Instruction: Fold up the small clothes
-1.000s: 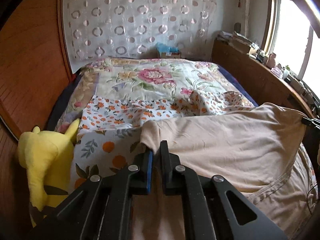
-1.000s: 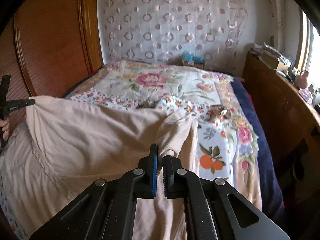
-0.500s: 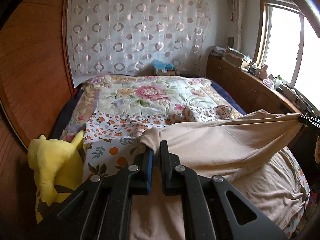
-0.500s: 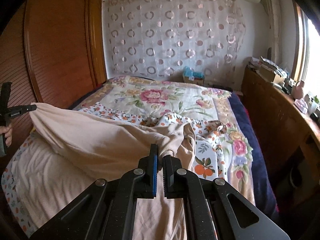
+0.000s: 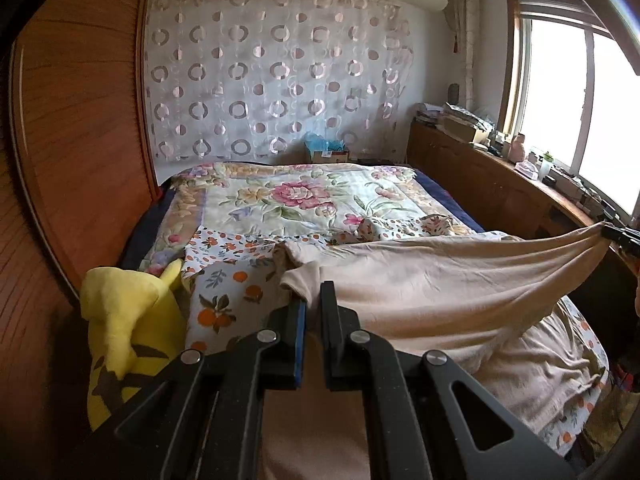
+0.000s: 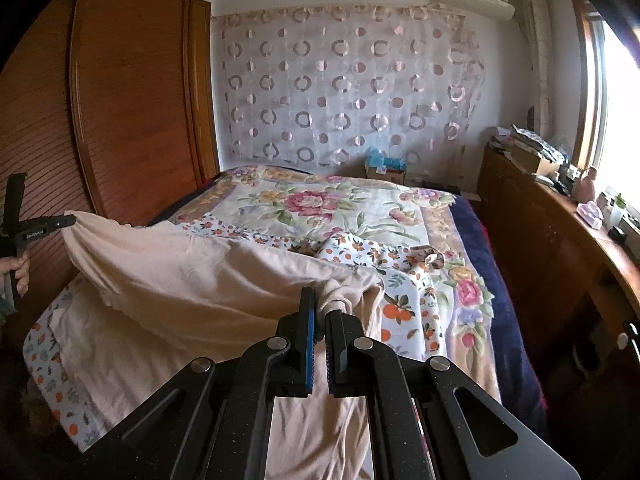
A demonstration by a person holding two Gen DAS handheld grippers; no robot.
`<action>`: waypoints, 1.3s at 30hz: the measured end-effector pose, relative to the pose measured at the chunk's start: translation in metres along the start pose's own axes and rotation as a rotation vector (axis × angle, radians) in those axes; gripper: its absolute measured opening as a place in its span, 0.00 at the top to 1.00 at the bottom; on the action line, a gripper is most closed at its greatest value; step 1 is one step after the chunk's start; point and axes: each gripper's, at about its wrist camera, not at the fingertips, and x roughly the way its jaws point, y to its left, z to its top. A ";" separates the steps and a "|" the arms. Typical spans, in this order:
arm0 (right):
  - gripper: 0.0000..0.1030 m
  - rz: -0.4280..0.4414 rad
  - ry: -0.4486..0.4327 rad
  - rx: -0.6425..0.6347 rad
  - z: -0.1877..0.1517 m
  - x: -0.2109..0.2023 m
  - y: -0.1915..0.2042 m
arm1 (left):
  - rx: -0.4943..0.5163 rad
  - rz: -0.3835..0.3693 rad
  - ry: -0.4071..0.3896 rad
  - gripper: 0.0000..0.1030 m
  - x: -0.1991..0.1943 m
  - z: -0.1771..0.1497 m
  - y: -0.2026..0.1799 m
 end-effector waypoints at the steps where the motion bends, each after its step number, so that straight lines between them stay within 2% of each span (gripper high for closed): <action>1: 0.96 0.002 -0.002 -0.002 -0.003 -0.005 0.000 | 0.001 0.000 -0.003 0.93 -0.006 -0.002 0.000; 7: 0.96 0.000 0.023 -0.007 -0.025 -0.026 0.006 | -0.002 -0.010 -0.013 0.93 -0.037 -0.021 -0.005; 14: 0.96 0.028 0.058 0.007 -0.046 -0.034 0.007 | -0.027 -0.005 0.001 0.93 -0.065 -0.057 -0.002; 17: 0.96 0.037 0.086 0.023 -0.057 -0.026 0.003 | -0.057 0.009 0.036 0.93 -0.057 -0.078 0.006; 24: 0.96 0.028 0.217 0.055 -0.090 0.020 0.002 | -0.079 0.048 0.127 0.93 -0.030 -0.114 0.009; 31: 0.96 -0.013 0.240 0.054 -0.093 0.033 0.001 | -0.066 0.052 0.162 0.92 -0.027 -0.122 0.003; 33: 0.96 -0.017 0.232 0.053 -0.090 0.032 0.002 | -0.057 0.054 0.163 0.86 -0.029 -0.124 0.004; 35: 0.96 -0.025 0.222 0.048 -0.088 0.028 0.004 | -0.063 0.049 0.150 0.55 -0.034 -0.124 0.005; 37: 0.95 -0.027 0.210 0.043 -0.098 0.010 0.012 | -0.068 0.047 0.141 0.47 -0.037 -0.122 0.005; 38: 0.93 -0.031 0.209 0.040 -0.097 0.009 0.013 | -0.068 0.051 0.139 0.40 -0.039 -0.121 0.005; 39: 0.89 -0.042 0.208 0.036 -0.100 0.005 0.013 | -0.066 0.056 0.135 0.38 -0.040 -0.121 0.005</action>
